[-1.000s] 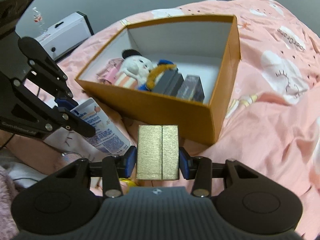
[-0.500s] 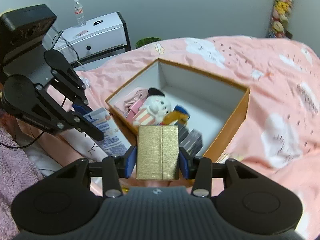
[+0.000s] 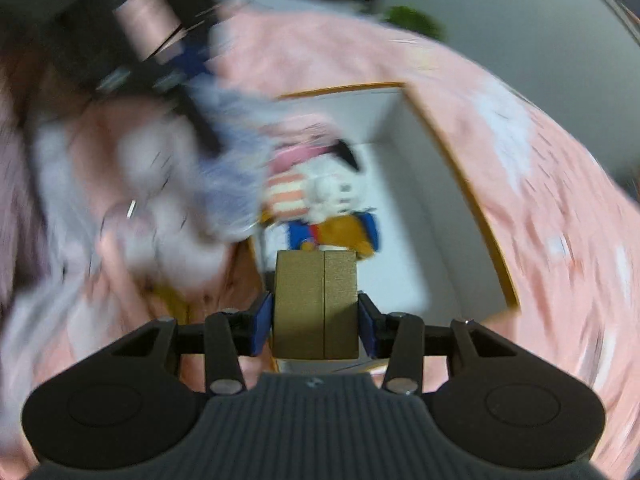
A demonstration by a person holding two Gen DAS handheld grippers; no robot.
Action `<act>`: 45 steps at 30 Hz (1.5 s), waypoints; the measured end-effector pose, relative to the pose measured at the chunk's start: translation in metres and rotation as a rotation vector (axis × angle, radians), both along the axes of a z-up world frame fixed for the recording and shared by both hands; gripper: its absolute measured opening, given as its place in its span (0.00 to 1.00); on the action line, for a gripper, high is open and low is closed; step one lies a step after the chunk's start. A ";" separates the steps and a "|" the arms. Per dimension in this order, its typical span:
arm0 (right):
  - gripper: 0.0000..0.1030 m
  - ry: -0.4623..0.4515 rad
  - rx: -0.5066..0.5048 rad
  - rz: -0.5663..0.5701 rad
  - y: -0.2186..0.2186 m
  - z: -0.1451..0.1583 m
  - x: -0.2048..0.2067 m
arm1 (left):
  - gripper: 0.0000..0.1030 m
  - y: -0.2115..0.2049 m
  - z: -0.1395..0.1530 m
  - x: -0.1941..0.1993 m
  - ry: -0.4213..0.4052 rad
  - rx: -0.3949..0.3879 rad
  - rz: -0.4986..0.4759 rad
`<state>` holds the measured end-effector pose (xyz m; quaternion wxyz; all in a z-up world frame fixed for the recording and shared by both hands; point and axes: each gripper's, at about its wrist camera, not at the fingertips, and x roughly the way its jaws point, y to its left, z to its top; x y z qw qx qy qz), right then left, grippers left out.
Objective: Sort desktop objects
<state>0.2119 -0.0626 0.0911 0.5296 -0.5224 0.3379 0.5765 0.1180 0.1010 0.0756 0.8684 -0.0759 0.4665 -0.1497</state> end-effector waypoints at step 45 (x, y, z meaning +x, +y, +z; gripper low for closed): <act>0.46 0.043 -0.612 1.270 0.027 -0.077 -0.009 | 0.10 0.049 -0.044 0.050 0.041 -0.178 0.056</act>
